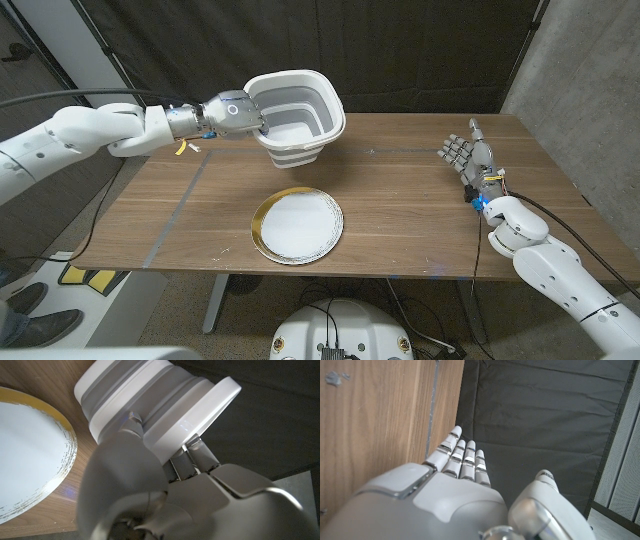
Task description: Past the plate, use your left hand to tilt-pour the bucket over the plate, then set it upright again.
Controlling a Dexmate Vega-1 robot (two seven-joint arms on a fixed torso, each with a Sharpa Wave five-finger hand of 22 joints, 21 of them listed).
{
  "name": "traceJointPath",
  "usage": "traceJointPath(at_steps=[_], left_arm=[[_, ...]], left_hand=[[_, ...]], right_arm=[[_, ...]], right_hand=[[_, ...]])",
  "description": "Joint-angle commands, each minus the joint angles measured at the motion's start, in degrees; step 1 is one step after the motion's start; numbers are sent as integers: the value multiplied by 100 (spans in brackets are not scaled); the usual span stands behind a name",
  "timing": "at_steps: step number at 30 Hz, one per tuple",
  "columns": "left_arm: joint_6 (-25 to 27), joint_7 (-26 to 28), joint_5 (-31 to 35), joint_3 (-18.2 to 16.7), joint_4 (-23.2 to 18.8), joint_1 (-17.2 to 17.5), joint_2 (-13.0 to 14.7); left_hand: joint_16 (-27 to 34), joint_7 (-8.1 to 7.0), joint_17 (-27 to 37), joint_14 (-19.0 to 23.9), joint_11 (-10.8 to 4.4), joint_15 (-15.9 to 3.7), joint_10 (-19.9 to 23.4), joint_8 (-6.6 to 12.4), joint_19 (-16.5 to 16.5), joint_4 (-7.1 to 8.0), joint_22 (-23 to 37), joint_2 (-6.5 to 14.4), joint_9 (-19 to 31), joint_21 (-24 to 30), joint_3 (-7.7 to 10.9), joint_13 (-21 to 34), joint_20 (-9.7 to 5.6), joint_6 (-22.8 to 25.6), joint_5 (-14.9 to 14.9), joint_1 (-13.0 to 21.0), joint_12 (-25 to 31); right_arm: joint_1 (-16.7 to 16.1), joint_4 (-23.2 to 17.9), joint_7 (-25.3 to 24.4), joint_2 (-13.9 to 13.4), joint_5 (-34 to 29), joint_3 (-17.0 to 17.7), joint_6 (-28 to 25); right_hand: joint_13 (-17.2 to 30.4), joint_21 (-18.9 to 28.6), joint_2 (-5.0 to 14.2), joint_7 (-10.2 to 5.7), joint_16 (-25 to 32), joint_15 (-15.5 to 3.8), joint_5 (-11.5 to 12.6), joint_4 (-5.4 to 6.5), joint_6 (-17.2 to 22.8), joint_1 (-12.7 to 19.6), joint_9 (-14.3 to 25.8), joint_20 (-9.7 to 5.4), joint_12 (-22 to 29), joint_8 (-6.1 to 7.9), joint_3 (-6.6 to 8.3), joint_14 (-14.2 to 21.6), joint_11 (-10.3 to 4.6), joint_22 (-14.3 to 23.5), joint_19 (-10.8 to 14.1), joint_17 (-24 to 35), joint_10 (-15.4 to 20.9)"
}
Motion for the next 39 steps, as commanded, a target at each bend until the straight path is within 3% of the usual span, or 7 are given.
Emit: traceJointPath(at_steps=[1,10,17,24,33,37,39], left_arm=[[574,198,292,-275,-466,490,364],[1269,647,404,-654,-971,1234,1010],[1170,800,736,-653,-953,1185,1020],[1411,987,960,-726,-903,1273,1181],[1412,1162,1233,-667,-773,1149,1140],[1774,1390,1195,-728,-826,1386,1423],[1892,1554,1270,-1194,-789,1867,1469]], left_hand=[[27,-2,13,53,-37,-80,50,6,27,12,22,10,17,-18,32,19,5,68,19,55,3],[21,-6,13,52,-35,-82,49,6,9,21,27,-2,13,-44,48,36,3,84,16,47,-11],[32,-35,14,93,-44,-85,83,8,28,28,30,-3,12,-49,64,48,-1,98,16,44,-9],[27,-24,12,97,-43,-79,82,8,25,37,33,-10,11,-60,72,57,-12,105,14,33,-20],[20,-35,11,100,-48,-84,73,6,19,46,39,-17,8,-76,89,66,-24,114,13,25,-41],[14,-30,11,90,-53,-95,56,-1,7,36,41,-14,8,-85,106,75,-21,100,18,44,-51],[13,-39,12,87,-51,-97,60,-5,19,34,41,-12,8,-82,112,78,-22,92,20,50,-50]], right_arm=[[-46,60,192,-23,52,58,121],[-73,-71,282,-88,-20,38,166],[-107,-226,225,-151,-18,64,60],[-272,-278,63,-26,-141,110,241],[-332,-327,6,87,-262,27,364],[-372,-443,-88,76,-296,54,317],[-404,-488,-102,88,-318,63,346]], right_hand=[[15,-6,31,8,-17,5,36,-5,34,0,13,-119,-15,-10,-7,32,-5,26,39,12,69],[15,-9,34,5,-18,6,36,-7,41,0,13,-118,-18,-8,-14,33,-4,27,39,12,72],[15,-11,36,19,-21,11,36,-8,51,-1,13,-120,-19,-5,-19,30,-3,27,39,12,78],[15,-12,36,18,-21,5,36,-8,51,-3,13,-118,-25,-6,-25,30,-6,27,39,12,71],[15,-13,36,22,-21,6,36,-9,62,-5,13,-116,-24,-3,-30,33,-2,27,43,12,77],[15,-13,37,19,-22,10,36,-9,63,-5,13,-115,-25,-3,-32,30,-7,27,42,12,78],[15,-14,39,22,-22,10,36,-9,67,-4,13,-114,-24,-2,-33,29,-6,27,42,12,82]])
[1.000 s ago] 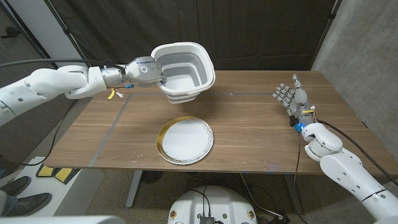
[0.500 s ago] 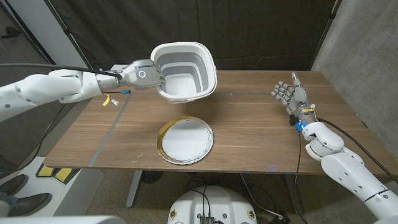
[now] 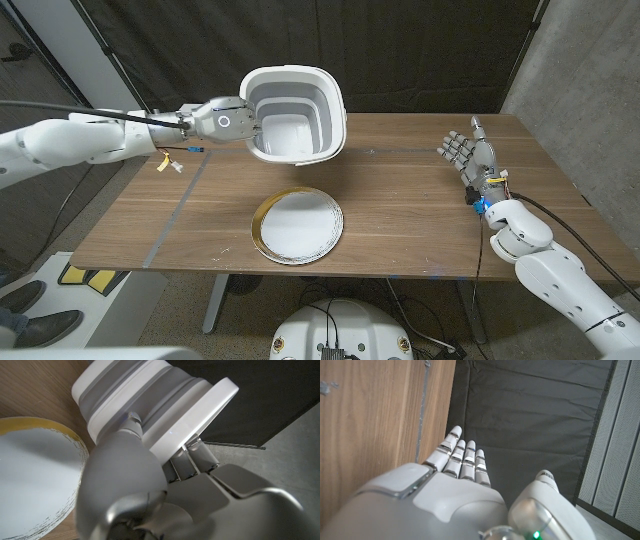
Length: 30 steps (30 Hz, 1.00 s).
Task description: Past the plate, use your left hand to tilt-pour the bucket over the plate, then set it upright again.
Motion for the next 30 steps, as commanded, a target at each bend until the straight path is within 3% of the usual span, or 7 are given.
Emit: traceJointPath(at_steps=[1,4,12,16,22,30], left_arm=[[517,442,213,-616,26,783,333],[521,516,333,-1292,65,1416,333],[584,496,544,-2708,53,2808,316],[370,303,796,-3272,-53,3199,65],[154,110,983,-3334,-175,3137,-13],[218,-174,965,-2739,-320,2596,333]], left_hand=[[3,-23,10,37,-46,-70,7,1,19,0,24,-11,12,-25,84,28,-22,16,37,53,-8],[2,-23,11,38,-41,-70,8,-4,13,-2,25,-10,12,-30,92,34,-22,7,39,59,-9],[-3,-35,14,26,-62,-72,15,-6,-8,1,28,-6,13,-49,116,57,-33,6,42,67,-12],[5,-50,17,42,-81,-73,22,1,-6,3,30,-4,12,-51,126,67,-39,27,43,68,-12],[21,-48,20,88,-69,-73,67,11,35,6,32,-17,6,-40,132,79,-39,63,41,65,2],[24,-57,19,122,-53,-74,98,10,46,2,36,-43,-7,-43,142,83,-33,96,39,68,-2]], right_arm=[[-122,-195,-150,54,-133,1,54],[-136,-186,-129,112,-175,-32,149],[-129,-111,-72,205,-237,-133,283],[-148,-117,-70,222,-285,-148,344],[-169,-113,-47,251,-339,-146,459],[-173,5,39,364,-401,-200,709]], right_hand=[[15,-14,40,-2,-1,14,37,7,48,-4,13,-117,-26,-2,-18,30,4,27,44,12,68],[16,-14,41,-2,0,12,37,6,47,-3,13,-115,-27,-3,-19,32,7,27,44,12,69],[16,-15,43,-3,1,6,37,5,45,-3,13,-115,-28,-5,-23,37,19,27,47,12,71],[16,-16,44,-3,3,6,37,5,47,-4,13,-115,-28,-4,-26,42,14,27,47,12,75],[16,-16,45,-6,5,-1,38,4,48,-4,13,-114,-28,-5,-30,49,-2,27,49,12,81],[16,-16,47,-8,3,-2,38,2,51,-2,13,-113,-28,-5,-34,49,4,27,54,12,87]])
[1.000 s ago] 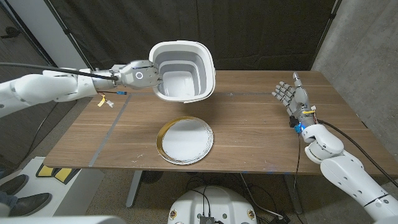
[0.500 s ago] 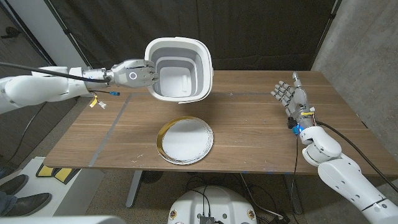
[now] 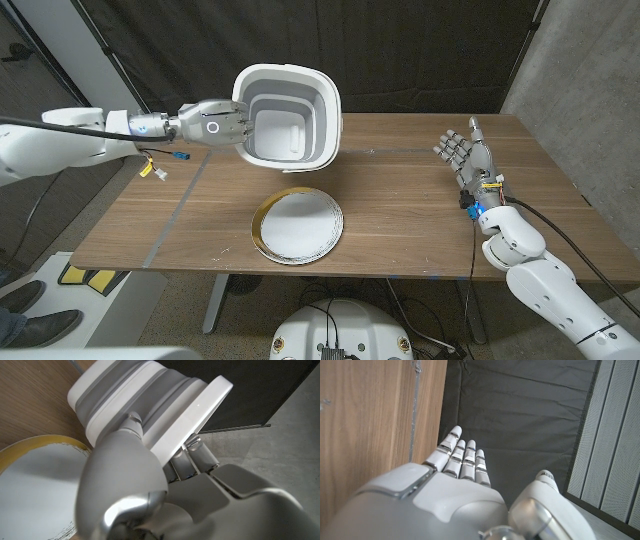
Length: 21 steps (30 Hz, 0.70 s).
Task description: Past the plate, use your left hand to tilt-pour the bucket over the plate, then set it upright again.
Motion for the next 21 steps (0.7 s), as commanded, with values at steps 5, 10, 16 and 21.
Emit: traceJointPath(at_steps=[5,10,16,21], left_arm=[[-242,-565,281,747,-377,-855,239],[-305,-579,343,1046,-472,-1218,239],[-502,-707,363,1178,-564,-1439,239],[-871,-971,284,964,-682,-1452,239]], left_hand=[[41,-15,20,83,-22,-74,60,21,37,-8,10,-17,5,11,62,30,-20,88,17,28,-15],[35,-56,20,82,-30,-76,63,14,21,-11,12,-28,-4,1,69,39,-15,103,18,33,-20],[31,-99,21,82,-74,-80,71,18,8,-14,15,-40,-18,-9,77,48,-26,159,19,39,-26],[21,-123,22,62,-90,-81,62,9,-17,-15,19,-53,-33,-23,83,64,-33,194,21,40,-35]], right_arm=[[-25,227,173,213,-139,-113,494],[-57,273,197,262,-153,-130,616],[-75,288,205,275,-154,-135,667],[-64,295,210,272,-145,-149,663]], right_hand=[[16,-17,46,-11,5,-3,39,17,51,-2,13,-113,-30,-6,-21,56,-23,27,56,12,54],[16,-17,47,-7,5,-2,39,16,55,-3,13,-110,-31,-6,-24,59,-24,27,58,12,56],[16,-17,48,-6,3,-1,39,16,53,-3,13,-109,-32,-7,-27,55,-27,27,61,12,57],[16,-17,50,-3,4,7,40,15,54,-3,13,-109,-34,-7,-30,59,-27,27,62,12,55]])
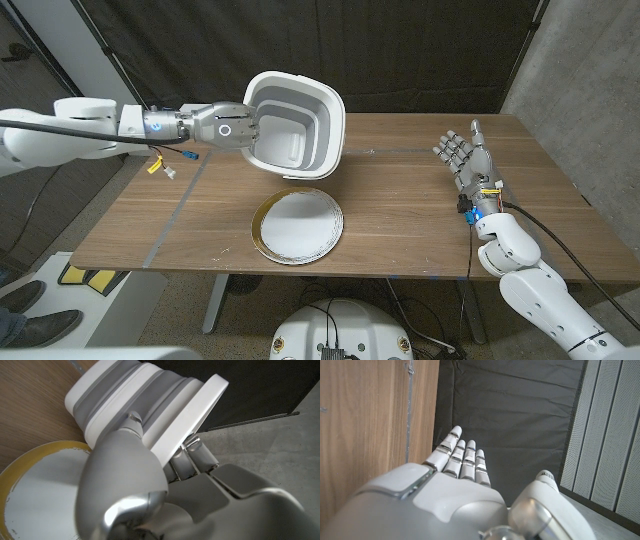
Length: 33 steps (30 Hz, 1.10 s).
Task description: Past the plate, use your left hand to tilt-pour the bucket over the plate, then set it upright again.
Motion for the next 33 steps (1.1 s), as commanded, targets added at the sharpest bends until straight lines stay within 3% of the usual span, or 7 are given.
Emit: traceJointPath(at_steps=[1,9,15,20,27,33], left_arm=[[-605,-470,-52,32,-264,-399,28],[-1141,-528,-247,299,-344,-967,28],[-1786,-948,-697,200,-407,-1211,28],[-2131,-1532,-934,656,-579,-1839,-17],[-2746,-2029,-881,1270,-777,-2783,-419],[-3492,-2625,-854,1809,-790,-3619,-940]], left_hand=[[-4,-31,20,41,-72,-64,-5,18,-28,10,24,-33,-2,-17,60,34,-39,67,41,17,-32],[-21,-62,20,-9,-70,-65,-16,-1,-86,22,28,-44,-14,-42,58,34,-49,83,43,1,-49],[-44,-87,19,-94,-76,-65,-99,-34,-215,45,32,-41,-19,-93,56,35,-73,63,50,-24,-91],[-70,-118,19,-239,-66,-71,-176,-44,-370,73,32,-26,-13,-154,56,41,-67,80,65,-52,-117],[-69,-153,22,-317,-51,-75,-220,-37,-469,81,31,-29,-9,-190,56,49,-68,127,77,-59,-123],[-69,-166,24,-396,-60,-77,-223,-5,-540,79,32,-31,-5,-210,60,65,-70,230,88,-52,-109]], right_arm=[[-9,58,40,46,-11,-40,122],[20,102,46,61,6,-62,136],[78,188,79,85,42,-79,163],[148,287,140,120,69,-102,232],[206,444,243,190,95,-130,406],[254,683,418,312,190,-168,653]], right_hand=[[16,-21,50,-3,3,4,40,-9,54,-3,13,-107,-3,-8,-7,58,-27,27,63,12,53],[16,-22,53,-5,2,8,40,-10,53,-3,13,-106,-4,-9,-11,57,-23,27,63,12,56],[16,-25,56,-2,1,0,41,-11,55,-3,13,-104,-5,-9,-14,56,-25,27,58,13,57],[16,-25,58,-3,1,3,41,-11,54,-3,13,-106,-4,-10,-17,56,-26,27,61,13,64],[16,-26,61,-2,0,5,41,-11,53,-2,13,-105,-6,-11,-19,56,-23,27,60,13,62],[16,-26,64,0,0,4,42,-11,54,-3,13,-108,-8,-11,-22,56,-24,27,62,13,60]])
